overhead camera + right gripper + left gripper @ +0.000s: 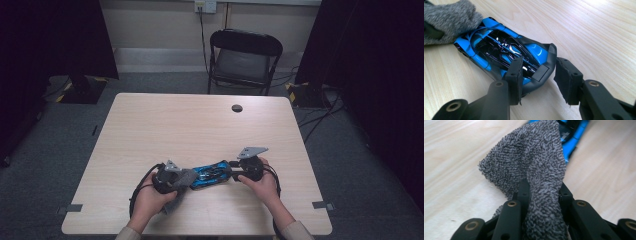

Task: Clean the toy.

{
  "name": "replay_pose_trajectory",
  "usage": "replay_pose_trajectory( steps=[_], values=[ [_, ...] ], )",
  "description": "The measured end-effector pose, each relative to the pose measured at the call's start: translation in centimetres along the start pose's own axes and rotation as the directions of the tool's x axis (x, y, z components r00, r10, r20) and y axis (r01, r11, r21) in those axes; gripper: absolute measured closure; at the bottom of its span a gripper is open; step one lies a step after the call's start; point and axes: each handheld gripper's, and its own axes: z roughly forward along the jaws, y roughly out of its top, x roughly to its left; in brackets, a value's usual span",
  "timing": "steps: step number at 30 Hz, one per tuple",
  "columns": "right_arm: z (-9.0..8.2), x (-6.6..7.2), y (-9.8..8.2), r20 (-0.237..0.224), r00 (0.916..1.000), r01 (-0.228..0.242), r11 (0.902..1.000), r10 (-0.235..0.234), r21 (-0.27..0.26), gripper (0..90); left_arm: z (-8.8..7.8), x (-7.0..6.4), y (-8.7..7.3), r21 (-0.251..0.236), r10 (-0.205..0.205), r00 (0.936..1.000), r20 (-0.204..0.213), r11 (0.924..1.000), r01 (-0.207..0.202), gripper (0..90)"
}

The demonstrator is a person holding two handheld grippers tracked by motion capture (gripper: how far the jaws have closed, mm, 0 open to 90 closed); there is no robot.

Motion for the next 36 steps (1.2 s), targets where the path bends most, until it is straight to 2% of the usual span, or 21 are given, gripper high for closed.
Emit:
replay_pose_trajectory(
  steps=[2,3,7,36],
  values=[
    [0.0,0.0,0.0,0.000,1.0000,0.000,1.0000,0.000,0.001,58.0,0.0,-0.2,0.0,0.003,0.008,1.0000,0.002,1.0000,-0.008,71.6],
    [0.0,0.0,0.0,0.000,1.0000,0.000,1.0000,0.000,0.001,58.1,0.1,-0.7,0.0,0.008,0.025,0.9996,0.008,0.9996,-0.025,71.6],
    [0.0,0.0,0.0,-0.001,1.0000,0.001,1.0000,-0.001,0.001,58.0,0.1,-1.1,0.0,0.009,0.037,0.9992,0.017,0.9993,-0.037,71.6],
    [0.0,0.1,0.1,0.005,1.0000,0.002,1.0000,-0.002,0.005,57.9,-0.3,-2.7,-0.1,0.001,0.055,0.9966,0.061,0.9985,-0.055,71.8]
  ],
)
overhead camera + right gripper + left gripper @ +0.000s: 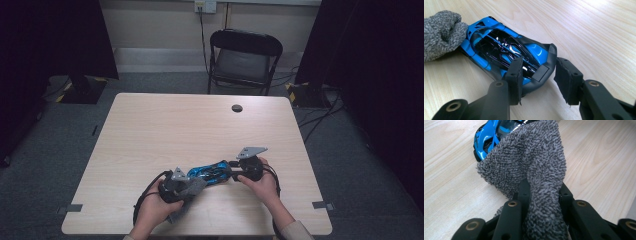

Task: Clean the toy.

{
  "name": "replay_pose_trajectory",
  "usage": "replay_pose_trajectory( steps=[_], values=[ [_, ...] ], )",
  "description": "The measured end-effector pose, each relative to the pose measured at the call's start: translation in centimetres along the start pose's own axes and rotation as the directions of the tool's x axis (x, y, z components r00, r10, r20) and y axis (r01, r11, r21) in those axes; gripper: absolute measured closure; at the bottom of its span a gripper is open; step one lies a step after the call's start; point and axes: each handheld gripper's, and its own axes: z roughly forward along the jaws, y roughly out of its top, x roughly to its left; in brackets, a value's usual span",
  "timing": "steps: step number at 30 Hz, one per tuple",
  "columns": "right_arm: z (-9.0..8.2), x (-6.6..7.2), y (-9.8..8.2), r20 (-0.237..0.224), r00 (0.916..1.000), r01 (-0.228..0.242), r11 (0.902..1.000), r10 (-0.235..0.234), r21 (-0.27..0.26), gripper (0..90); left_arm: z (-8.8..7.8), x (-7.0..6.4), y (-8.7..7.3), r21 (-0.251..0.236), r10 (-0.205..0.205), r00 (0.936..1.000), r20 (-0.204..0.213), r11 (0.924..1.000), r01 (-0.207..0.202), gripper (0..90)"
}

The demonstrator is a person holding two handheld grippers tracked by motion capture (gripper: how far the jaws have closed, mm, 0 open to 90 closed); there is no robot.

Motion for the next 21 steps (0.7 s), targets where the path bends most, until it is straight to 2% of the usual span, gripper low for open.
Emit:
replay_pose_trajectory(
  steps=[11,16,21],
  values=[
    [0.0,0.0,0.0,0.000,1.0000,-0.002,1.0000,0.002,0.000,57.8,-0.7,0.3,0.2,-0.006,0.000,0.9999,-0.012,1.0000,0.000,71.8],
    [0.0,-0.1,-0.1,-0.003,1.0000,-0.002,1.0000,0.002,-0.005,57.8,-2.4,2.3,0.9,-0.036,-0.029,0.9974,-0.066,0.9990,0.027,71.8],
    [0.0,-0.2,-0.1,-0.010,0.9999,-0.010,0.9999,0.010,-0.009,57.8,-2.7,3.9,1.3,-0.053,-0.065,0.9906,-0.121,0.9969,0.059,71.8]
  ],
)
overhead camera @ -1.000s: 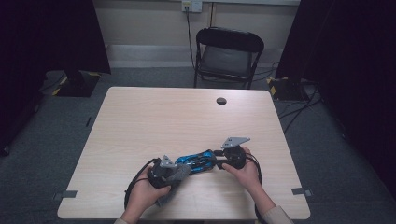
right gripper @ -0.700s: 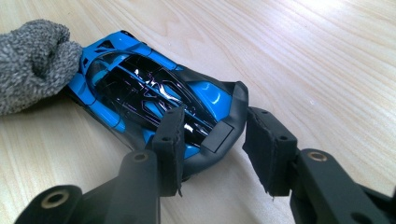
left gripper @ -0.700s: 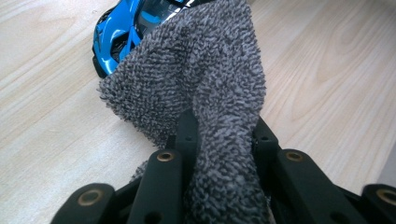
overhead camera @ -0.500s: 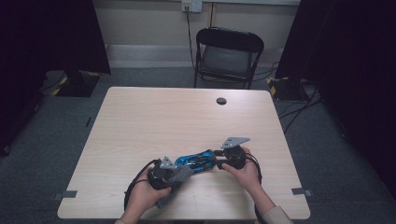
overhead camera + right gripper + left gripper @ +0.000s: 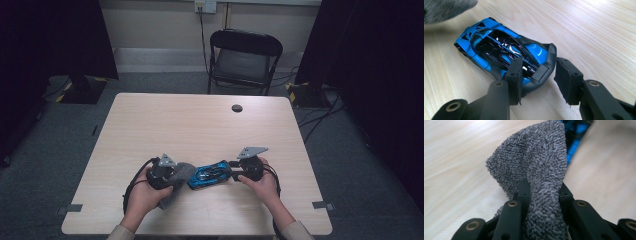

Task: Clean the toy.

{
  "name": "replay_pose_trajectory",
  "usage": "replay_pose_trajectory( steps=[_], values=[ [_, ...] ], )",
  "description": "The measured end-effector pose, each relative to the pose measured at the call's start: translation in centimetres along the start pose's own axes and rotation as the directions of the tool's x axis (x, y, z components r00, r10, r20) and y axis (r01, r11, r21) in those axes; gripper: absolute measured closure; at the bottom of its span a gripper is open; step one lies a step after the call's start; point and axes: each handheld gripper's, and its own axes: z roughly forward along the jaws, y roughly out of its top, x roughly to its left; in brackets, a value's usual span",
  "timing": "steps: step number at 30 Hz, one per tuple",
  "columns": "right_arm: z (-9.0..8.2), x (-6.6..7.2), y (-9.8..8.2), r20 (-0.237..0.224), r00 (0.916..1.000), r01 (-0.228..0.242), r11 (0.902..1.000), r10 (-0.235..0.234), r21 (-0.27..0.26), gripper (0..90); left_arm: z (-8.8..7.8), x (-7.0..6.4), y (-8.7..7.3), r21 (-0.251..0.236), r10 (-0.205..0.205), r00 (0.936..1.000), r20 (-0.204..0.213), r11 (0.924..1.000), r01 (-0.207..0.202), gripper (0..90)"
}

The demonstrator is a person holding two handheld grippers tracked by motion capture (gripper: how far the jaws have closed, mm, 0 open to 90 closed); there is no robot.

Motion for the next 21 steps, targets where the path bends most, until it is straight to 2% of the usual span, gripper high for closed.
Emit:
replay_pose_trajectory(
  steps=[1,2,4,8,9,13,21],
  values=[
    [0.0,0.0,0.0,0.000,1.0000,0.000,1.0000,0.000,0.000,57.8,0.0,0.0,0.0,0.000,0.000,1.0000,0.000,1.0000,0.000,71.8],
    [0.0,0.0,0.0,0.000,1.0000,0.001,1.0000,-0.001,-0.001,57.8,0.4,0.7,0.1,-0.008,-0.018,0.9997,-0.019,0.9998,0.018,71.8],
    [0.0,0.0,-0.1,0.001,1.0000,-0.002,1.0000,0.002,-0.004,57.8,0.9,1.4,0.0,-0.014,-0.059,0.9981,-0.016,0.9982,0.059,71.7],
    [0.0,0.0,-0.1,-0.004,1.0000,-0.005,1.0000,0.005,-0.007,57.8,1.7,2.3,0.1,-0.007,-0.082,0.9964,-0.023,0.9967,0.081,71.7],
    [0.0,0.0,-0.1,-0.006,1.0000,-0.004,1.0000,0.004,-0.007,57.8,2.2,2.6,0.1,-0.002,-0.100,0.9945,-0.032,0.9950,0.100,71.7],
    [0.0,-0.1,-0.2,-0.009,0.9999,-0.006,0.9999,0.006,-0.010,57.8,2.9,2.8,0.0,0.014,-0.109,0.9933,-0.037,0.9938,0.110,71.6],
    [0.0,-0.1,-0.2,-0.007,1.0000,-0.007,0.9999,0.007,-0.013,57.8,3.8,1.6,0.3,0.037,-0.076,0.9968,-0.026,0.9963,0.077,71.5]
  ],
)
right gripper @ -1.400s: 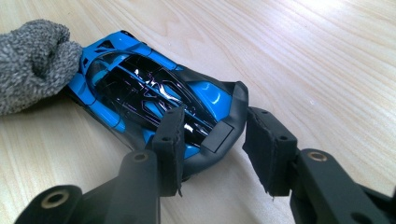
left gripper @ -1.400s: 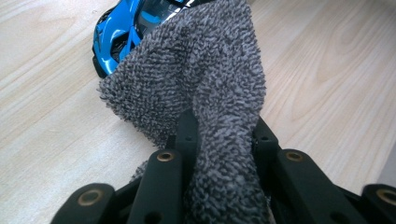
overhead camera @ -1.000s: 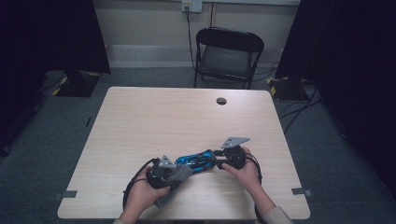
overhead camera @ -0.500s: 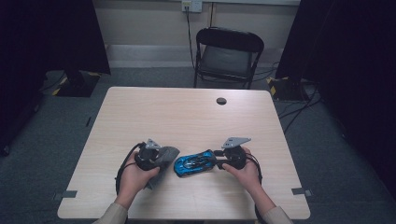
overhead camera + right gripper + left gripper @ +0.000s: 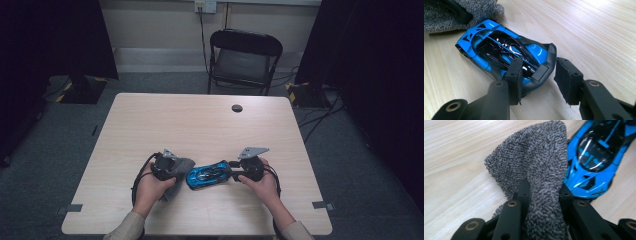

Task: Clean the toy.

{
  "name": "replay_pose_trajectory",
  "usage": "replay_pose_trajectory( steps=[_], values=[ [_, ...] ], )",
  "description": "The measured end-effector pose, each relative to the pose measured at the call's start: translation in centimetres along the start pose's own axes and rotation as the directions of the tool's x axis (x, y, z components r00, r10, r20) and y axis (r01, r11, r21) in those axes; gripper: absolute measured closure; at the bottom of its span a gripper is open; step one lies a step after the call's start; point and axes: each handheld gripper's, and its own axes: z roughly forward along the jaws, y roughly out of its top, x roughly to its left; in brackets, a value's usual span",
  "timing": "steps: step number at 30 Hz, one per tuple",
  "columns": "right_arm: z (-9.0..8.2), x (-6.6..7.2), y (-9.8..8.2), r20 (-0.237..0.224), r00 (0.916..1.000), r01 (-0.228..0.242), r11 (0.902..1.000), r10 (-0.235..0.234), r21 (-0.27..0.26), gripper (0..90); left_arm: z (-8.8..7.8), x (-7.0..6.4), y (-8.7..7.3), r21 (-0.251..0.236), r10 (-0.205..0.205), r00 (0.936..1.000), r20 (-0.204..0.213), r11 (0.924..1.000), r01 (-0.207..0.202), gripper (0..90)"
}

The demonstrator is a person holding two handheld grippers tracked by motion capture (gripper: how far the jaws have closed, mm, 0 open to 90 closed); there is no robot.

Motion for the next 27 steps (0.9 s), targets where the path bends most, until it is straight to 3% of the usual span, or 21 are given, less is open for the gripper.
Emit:
replay_pose_trajectory(
  steps=[5,20,27],
  values=[
    [0.0,0.0,0.0,0.002,1.0000,0.001,1.0000,-0.001,0.000,57.9,-0.2,-0.7,-0.1,0.013,0.020,0.9998,0.009,0.9997,-0.020,71.5],
    [0.0,0.1,0.1,0.007,1.0000,0.004,1.0000,-0.004,0.003,57.9,-1.1,-1.4,-1.6,0.011,0.020,0.9986,0.050,0.9997,-0.021,71.4],
    [0.0,0.1,0.1,0.011,0.9999,0.007,1.0000,-0.007,0.003,57.8,-1.5,-2.5,-2.0,0.030,0.061,0.9964,0.059,0.9976,-0.063,71.4]
  ],
)
